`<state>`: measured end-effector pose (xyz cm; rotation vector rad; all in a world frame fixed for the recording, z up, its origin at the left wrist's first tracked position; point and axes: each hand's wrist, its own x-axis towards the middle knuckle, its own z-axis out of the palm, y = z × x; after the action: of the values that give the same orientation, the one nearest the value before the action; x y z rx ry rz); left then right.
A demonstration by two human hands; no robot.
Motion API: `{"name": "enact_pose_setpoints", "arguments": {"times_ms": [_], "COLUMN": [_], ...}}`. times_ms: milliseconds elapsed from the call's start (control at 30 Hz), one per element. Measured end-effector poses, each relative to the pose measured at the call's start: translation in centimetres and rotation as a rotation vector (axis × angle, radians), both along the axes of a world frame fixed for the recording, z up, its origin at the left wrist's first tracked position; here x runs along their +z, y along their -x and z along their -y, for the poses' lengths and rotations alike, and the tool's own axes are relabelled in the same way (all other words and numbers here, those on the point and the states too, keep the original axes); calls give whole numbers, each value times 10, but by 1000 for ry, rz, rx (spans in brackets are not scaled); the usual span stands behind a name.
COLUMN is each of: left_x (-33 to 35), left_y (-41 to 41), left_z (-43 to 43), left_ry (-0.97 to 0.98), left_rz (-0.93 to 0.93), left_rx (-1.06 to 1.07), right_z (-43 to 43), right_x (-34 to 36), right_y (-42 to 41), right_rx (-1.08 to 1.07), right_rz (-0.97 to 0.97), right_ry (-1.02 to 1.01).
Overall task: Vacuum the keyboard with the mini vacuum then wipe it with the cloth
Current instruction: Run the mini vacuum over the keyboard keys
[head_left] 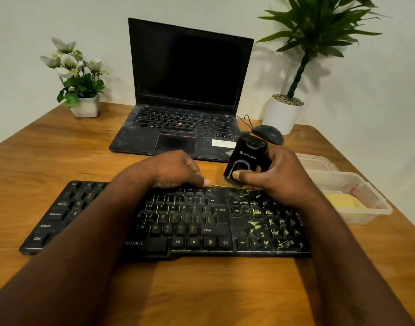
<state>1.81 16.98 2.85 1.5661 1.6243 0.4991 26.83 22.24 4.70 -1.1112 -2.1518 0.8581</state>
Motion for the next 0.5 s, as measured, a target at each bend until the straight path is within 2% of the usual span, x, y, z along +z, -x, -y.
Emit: {"name": "enact_pose_setpoints", "arguments": {"times_ms": [100,233,333,400,500], "left_x": [0,-2,-2,-3,-4], "left_y": [0,-1,-1,0,-1], "left_z": [3,6,6,6,6], "left_ry": [-26,-60,-52,-51,-44], "left_rz": [-10,7,27,29,23], "left_rx": [19,43,52,58,67], "right_z": [5,-3,3,12,10], "right_x": [-2,-1,-2,-3,-5], "right_y": [0,-9,-23,-21,-14], "right_rx": [47,-209,-148,-58,-202], "right_rz": [41,171,29,44,186], "right_ry": [49,-196,-58,20,-175]}}
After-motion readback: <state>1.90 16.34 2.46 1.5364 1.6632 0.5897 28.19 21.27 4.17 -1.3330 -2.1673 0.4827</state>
